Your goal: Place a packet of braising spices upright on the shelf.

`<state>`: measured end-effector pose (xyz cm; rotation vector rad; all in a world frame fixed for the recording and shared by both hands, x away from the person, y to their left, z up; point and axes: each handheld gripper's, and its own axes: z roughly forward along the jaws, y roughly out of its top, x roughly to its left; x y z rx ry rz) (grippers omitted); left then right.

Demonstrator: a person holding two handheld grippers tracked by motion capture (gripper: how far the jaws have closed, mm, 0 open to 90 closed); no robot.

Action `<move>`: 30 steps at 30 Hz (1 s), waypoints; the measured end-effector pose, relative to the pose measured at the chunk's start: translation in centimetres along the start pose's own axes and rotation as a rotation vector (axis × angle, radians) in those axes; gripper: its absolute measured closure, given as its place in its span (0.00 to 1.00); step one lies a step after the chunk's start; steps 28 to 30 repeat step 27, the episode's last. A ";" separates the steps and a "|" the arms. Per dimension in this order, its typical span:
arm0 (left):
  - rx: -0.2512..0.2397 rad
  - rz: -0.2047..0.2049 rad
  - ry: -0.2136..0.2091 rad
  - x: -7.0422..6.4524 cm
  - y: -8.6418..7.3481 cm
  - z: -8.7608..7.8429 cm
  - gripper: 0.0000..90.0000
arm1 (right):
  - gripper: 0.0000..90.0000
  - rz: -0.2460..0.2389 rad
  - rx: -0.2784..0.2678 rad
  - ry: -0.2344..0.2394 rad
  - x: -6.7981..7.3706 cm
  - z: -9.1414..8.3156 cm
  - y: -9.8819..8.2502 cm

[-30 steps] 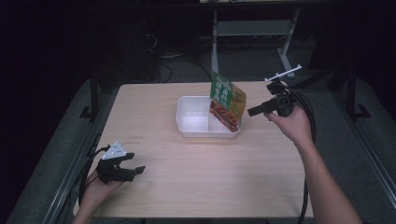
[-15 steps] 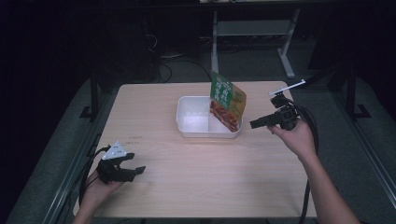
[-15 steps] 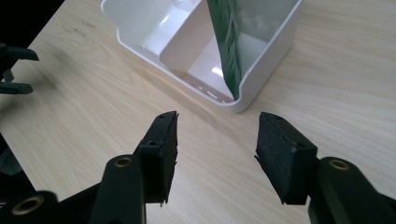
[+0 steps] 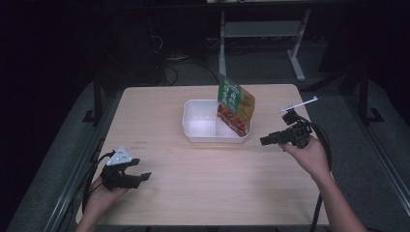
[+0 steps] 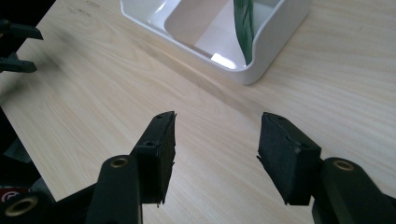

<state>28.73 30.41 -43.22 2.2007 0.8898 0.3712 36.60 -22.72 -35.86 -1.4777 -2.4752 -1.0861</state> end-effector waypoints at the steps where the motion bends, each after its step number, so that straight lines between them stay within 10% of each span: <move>1: 0.002 0.003 0.000 0.0 0.0 0.0 0.31 | 0.50 0.000 0.000 0.001 0.0 0.0 -0.2; 30: 0.011 0.011 -0.005 -0.2 0.0 0.2 0.30 | 0.47 -0.018 -0.022 0.042 0.0 1.8 -7.4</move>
